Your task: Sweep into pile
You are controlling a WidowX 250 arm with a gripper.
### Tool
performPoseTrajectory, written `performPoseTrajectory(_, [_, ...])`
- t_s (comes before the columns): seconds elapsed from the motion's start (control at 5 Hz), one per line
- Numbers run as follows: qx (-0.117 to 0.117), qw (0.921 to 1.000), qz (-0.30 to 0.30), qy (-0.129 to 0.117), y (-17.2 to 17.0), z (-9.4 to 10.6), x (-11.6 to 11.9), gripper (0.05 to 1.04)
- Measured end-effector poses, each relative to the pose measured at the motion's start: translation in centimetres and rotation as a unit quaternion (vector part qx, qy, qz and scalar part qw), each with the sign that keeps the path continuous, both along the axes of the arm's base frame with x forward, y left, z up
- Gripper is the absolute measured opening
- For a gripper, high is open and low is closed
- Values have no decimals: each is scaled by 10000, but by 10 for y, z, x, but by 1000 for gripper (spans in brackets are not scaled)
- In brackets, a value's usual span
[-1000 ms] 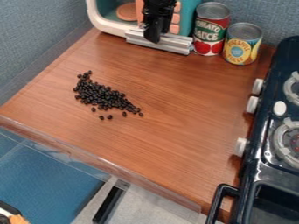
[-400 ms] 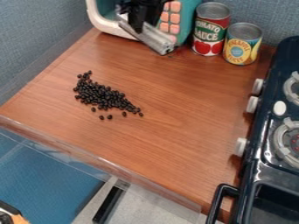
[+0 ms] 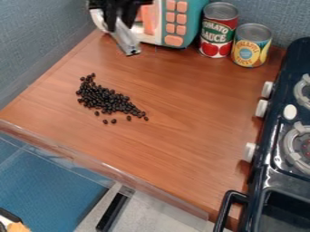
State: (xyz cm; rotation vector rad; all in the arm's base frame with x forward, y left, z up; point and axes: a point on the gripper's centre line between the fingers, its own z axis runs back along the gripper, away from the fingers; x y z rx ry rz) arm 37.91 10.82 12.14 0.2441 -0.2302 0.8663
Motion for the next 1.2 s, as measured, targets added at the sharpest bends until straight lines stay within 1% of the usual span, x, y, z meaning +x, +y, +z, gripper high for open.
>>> performPoseTrajectory(0.2, [225, 9978, -617, -32, 13, 4, -5, 333])
performPoseTrajectory(0.4, [438, 9905, -1305, 48, 24, 7, -17, 333])
performPoseTrajectory(0.6, [562, 9783, -1995, 71, 29, 4, -26, 333])
performPoseTrajectory(0.8, [521, 9666, -2499, 230, 39, 0, -33, 333])
performPoseTrajectory(1.0, [642, 9618, -2644, 313, 49, -4, -37, 333])
performPoseTrajectory(1.2, [1047, 9543, -2776, 364, 59, -6, -37, 333])
